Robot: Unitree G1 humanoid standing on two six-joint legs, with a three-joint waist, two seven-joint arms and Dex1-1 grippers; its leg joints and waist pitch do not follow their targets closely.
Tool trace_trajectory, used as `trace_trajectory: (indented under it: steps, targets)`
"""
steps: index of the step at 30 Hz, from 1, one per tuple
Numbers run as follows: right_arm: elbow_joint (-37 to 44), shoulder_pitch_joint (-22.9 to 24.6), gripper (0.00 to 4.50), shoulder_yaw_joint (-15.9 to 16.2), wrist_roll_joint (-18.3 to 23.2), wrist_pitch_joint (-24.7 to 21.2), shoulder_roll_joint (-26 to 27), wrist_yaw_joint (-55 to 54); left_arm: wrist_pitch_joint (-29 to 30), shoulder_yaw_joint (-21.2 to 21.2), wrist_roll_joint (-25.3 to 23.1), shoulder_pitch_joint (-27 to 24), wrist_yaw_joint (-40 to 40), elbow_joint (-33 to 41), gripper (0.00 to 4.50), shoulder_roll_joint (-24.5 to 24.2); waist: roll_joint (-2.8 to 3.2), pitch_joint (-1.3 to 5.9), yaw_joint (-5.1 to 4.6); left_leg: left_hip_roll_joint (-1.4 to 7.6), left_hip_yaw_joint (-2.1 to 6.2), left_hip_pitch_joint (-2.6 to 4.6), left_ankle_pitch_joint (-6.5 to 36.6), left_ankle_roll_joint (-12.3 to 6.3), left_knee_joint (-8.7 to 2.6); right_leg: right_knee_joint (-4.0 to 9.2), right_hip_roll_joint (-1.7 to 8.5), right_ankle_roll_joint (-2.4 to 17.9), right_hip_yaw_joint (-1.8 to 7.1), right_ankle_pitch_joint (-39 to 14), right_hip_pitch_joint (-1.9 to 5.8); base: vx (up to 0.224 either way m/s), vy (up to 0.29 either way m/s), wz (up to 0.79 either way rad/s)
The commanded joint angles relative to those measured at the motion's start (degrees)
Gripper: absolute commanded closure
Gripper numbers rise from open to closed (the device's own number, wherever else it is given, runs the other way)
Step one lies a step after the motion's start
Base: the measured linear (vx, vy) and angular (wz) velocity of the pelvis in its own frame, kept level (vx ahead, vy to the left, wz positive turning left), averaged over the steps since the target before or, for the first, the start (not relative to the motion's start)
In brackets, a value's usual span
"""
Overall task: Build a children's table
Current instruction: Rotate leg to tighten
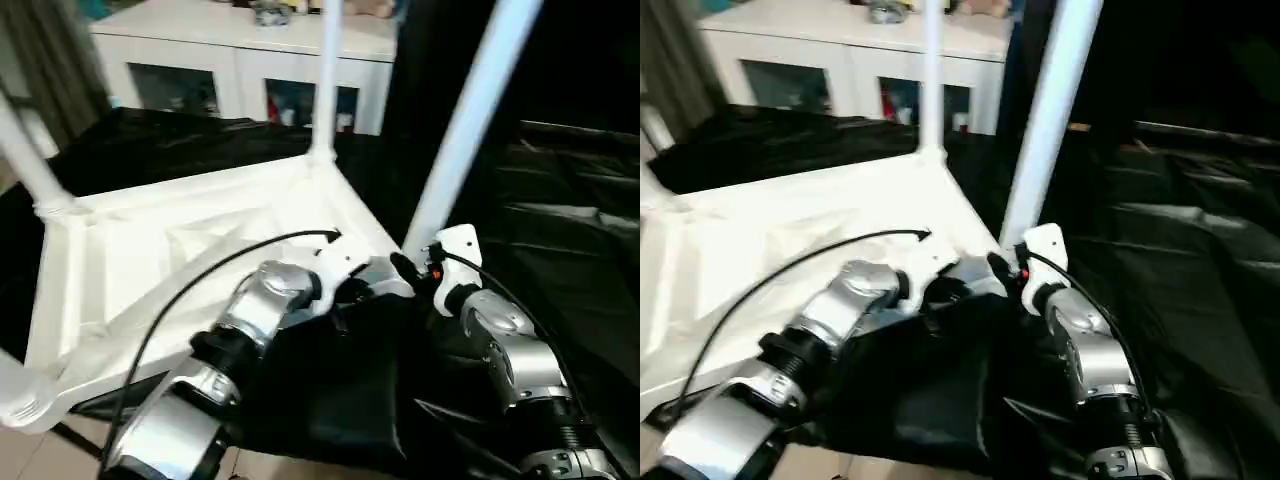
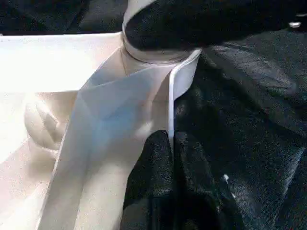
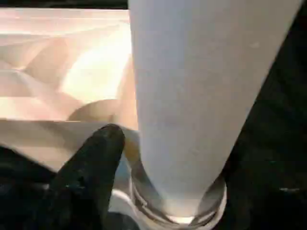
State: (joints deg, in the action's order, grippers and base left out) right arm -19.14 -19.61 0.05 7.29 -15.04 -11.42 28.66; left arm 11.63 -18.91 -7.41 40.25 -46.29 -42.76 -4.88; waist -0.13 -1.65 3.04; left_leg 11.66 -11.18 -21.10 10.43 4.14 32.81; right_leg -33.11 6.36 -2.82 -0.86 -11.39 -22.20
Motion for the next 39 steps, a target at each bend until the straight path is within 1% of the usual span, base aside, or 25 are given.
trace_trajectory:
  steps: [1,2,3,4,5,6,7,8,9,10,11,12,13,16,18,19,20,22,23,26,27,29,31,33,39]
  targets:
    - [1.4,1.0,1.12,5.7,2.4,-1.6,0.8,7.5,-1.5,-0.8,-0.4,0.3,-0.1,-1.0,4.50,0.1,-0.86,2.13,0.00,0.78,0.90,0.54,22.7,-0.26,-4.95,5.13,0.93,7.5,0.25,-23.5,0.74,0.000,0.000,0.00]
    - [2.2,1.4,1.03,6.7,2.2,-0.4,-2.6,12.4,-3.8,-1.5,0.5,-0.7,-5.4,0.6,4.50,-2.1,-0.80,2.14,0.44,0.87,0.81,0.81,21.8,-0.59,-4.83,5.23,1.06,7.9,0.32,-22.7,0.62,0.000,0.000,0.00]
    - [2.9,1.9,1.01,6.6,2.5,0.4,-4.3,15.3,-4.8,-1.8,1.2,-1.5,-9.4,1.9,4.50,-3.8,-0.94,2.14,0.23,0.90,0.62,0.60,21.7,-0.94,-4.83,5.14,0.93,8.1,0.43,-22.2,0.71,0.000,0.000,0.00]
    - [2.9,1.9,1.01,6.6,2.5,0.4,-4.3,15.3,-4.8,-1.8,1.2,-1.5,-9.4,1.9,4.50,-3.8,-1.02,2.28,0.38,1.01,0.63,0.19,19.7,-1.34,-4.80,4.69,1.07,8.6,0.50,-19.7,1.14,0.000,0.000,0.00]
    - [3.6,2.2,1.01,6.4,3.1,0.7,-5.2,17.3,-5.8,-1.9,1.7,-1.9,-11.3,2.4,4.50,-4.5,-1.12,2.35,0.36,1.01,0.57,0.09,18.3,-1.91,-4.77,4.53,1.08,9.0,0.46,-18.5,1.10,0.000,0.000,0.00]
    - [4.7,2.7,1.01,5.8,4.5,0.9,-7.1,20.8,-6.3,-1.9,3.6,-3.1,-16.3,4.5,4.50,-6.2,-1.14,2.54,0.37,1.06,0.52,0.16,17.1,-1.99,-4.58,4.24,1.13,9.8,0.46,-17.0,1.20,0.000,0.000,0.00]
    - [4.8,2.7,1.01,5.8,4.6,0.9,-7.2,21.2,-6.4,-1.9,3.8,-3.2,-16.8,4.7,4.50,-6.4,-1.11,2.66,0.43,1.08,0.47,0.06,15.8,-2.20,-4.48,3.99,1.12,10.4,0.48,-15.2,1.35,0.000,0.000,0.00]
    - [6.0,3.2,1.01,5.5,6.0,0.2,-8.4,23.8,-6.1,-2.2,4.8,-4.0,-19.8,6.3,4.50,-7.8,-0.99,2.91,0.54,1.10,0.26,0.12,12.8,-2.87,-4.14,3.45,0.91,11.8,0.49,-10.2,1.32,0.055,-0.022,-0.02]
    - [7.2,3.6,1.01,5.6,7.3,-0.6,-9.8,26.5,-5.8,-2.4,5.5,-4.8,-22.4,7.7,4.50,-9.1,-1.62,3.00,0.64,1.03,0.09,0.15,11.6,-3.61,-3.94,3.25,0.85,12.4,0.41,-8.2,1.47,0.067,-0.011,-0.01]
    - [7.8,3.9,1.01,5.9,7.9,-0.9,-10.5,28.1,-5.6,-2.5,6.0,-5.1,-23.7,8.5,4.50,-9.8,-1.30,3.19,0.89,1.13,0.12,-0.05,8.0,-5.06,-3.58,2.35,0.86,13.8,0.48,-2.6,1.75,0.067,-0.011,-0.01]
    - [8.0,4.0,1.01,6.0,8.1,-0.9,-10.7,28.5,-5.5,-2.5,6.1,-5.2,-24.1,8.7,4.50,-10.0,-1.21,3.18,0.85,1.05,0.01,-0.09,6.6,-5.80,-3.38,2.07,0.69,14.5,0.45,0.0,1.67,0.070,0.000,-0.02]
    - [8.2,4.1,1.01,6.3,8.3,-0.8,-11.2,29.7,-5.4,-2.5,6.4,-5.4,-25.0,9.0,4.50,-10.4,-1.27,3.20,0.92,0.85,-0.22,-0.03,4.9,-7.08,-2.95,1.63,0.53,16.2,0.45,4.3,1.56,0.061,0.010,-0.01]
    - [8.2,4.1,1.01,6.5,8.4,-0.8,-11.5,30.2,-5.2,-2.5,6.6,-5.6,-25.5,9.4,4.50,-10.7,-1.22,3.16,1.02,0.86,-0.28,0.03,5.0,-7.29,-2.88,1.52,0.60,16.6,0.50,4.9,1.51,0.061,0.010,-0.01]
    - [8.4,4.4,1.01,7.4,8.1,-0.5,-12.8,33.0,-4.9,-2.1,7.3,-6.3,-27.8,10.5,4.50,-11.7,-1.17,3.18,1.39,0.97,-0.32,0.18,5.6,-7.50,-2.82,1.42,0.65,16.9,0.46,4.1,1.67,0.000,0.000,0.00]
    - [7.6,4.4,1.01,8.6,6.7,0.8,-13.7,34.0,-5.1,-1.9,7.5,-6.7,-28.7,11.0,4.50,-12.5,-1.15,2.97,1.63,1.09,-0.39,0.30,6.8,-7.02,-2.96,1.66,0.67,16.5,0.46,1.4,1.56,0.000,0.000,0.00]
    - [7.6,4.4,1.01,8.6,6.7,0.8,-13.7,34.0,-5.1,-1.9,7.5,-6.7,-28.7,11.0,4.50,-12.5,-1.13,2.84,1.75,1.17,-0.37,0.36,8.1,-6.34,-3.10,1.86,0.76,16.1,0.49,-1.0,1.48,0.000,0.000,0.00]
    - [7.0,4.0,1.01,8.7,6.6,1.2,-13.7,34.1,-5.0,-1.9,7.4,-6.9,-29.0,11.4,4.50,-13.1,-1.32,2.78,1.77,1.17,-0.42,0.34,8.9,-6.04,-3.16,1.99,0.75,15.8,0.52,-2.3,1.45,0.000,0.000,0.00]
    - [6.6,3.6,1.18,8.4,7.2,1.2,-13.1,34.1,-4.9,-1.8,7.5,-7.1,-29.2,11.6,4.50,-13.3,-1.25,2.66,1.81,1.18,-0.27,0.37,11.1,-4.46,-3.48,2.36,0.87,14.5,0.60,-6.9,1.35,0.000,0.000,0.00]
    - [6.6,3.5,1.34,8.3,7.5,1.2,-12.8,34.0,-4.9,-1.8,7.5,-7.1,-29.2,11.6,4.50,-13.3,-1.26,2.67,1.78,1.19,-0.27,0.49,11.6,-3.94,-3.47,2.46,0.87,14.0,0.67,-7.7,1.22,0.000,0.000,0.00]
    - [6.5,3.1,1.47,8.1,8.2,1.1,-12.5,34.4,-4.8,-1.6,7.6,-7.1,-29.3,11.7,4.50,-13.3,-1.30,2.71,1.78,1.18,-0.22,0.46,11.1,-3.54,-3.52,2.37,0.81,13.8,0.67,-7.2,1.28,0.000,0.000,0.00]
    - [6.4,3.0,1.70,8.1,8.4,1.0,-12.6,34.8,-4.7,-1.5,7.6,-7.1,-29.3,11.8,4.50,-13.2,-1.29,2.80,1.79,1.12,-0.23,0.42,10.1,-3.78,-3.42,2.17,0.76,14.1,0.66,-5.6,1.35,0.000,0.000,0.00]
    - [6.2,2.9,1.70,8.2,8.7,1.1,-12.8,35.4,-4.7,-1.5,7.5,-7.1,-29.4,11.8,4.50,-13.2,-1.30,2.85,1.80,1.09,-0.21,0.37,9.3,-4.05,-3.35,2.02,0.72,14.3,0.62,-4.3,1.40,0.000,0.000,0.00]
    - [6.3,3.0,2.00,8.4,9.1,1.0,-13.3,36.5,-4.7,-1.5,7.5,-7.1,-29.4,11.8,4.50,-13.2,-1.35,2.93,1.91,1.03,-0.28,0.36,8.0,-4.82,-3.13,1.78,0.67,14.9,0.60,-2.1,1.52,0.000,0.000,0.00]
    - [6.4,3.2,2.12,8.4,9.3,0.9,-13.7,36.9,-4.6,-1.5,7.5,-7.1,-29.4,11.8,4.50,-13.2,-1.29,3.00,1.99,1.01,-0.31,0.35,7.3,-5.24,-3.02,1.66,0.65,15.2,0.57,-1.0,1.56,0.000,0.000,0.00]
    - [6.0,4.5,2.39,8.7,8.8,0.3,-13.4,36.1,-4.1,-1.4,7.1,-7.0,-28.4,11.0,4.50,-12.7,-1.10,2.88,1.92,1.06,-0.28,0.42,9.2,-4.74,-3.13,1.88,0.66,15.3,0.56,-3.3,1.49,0.000,0.000,0.00]
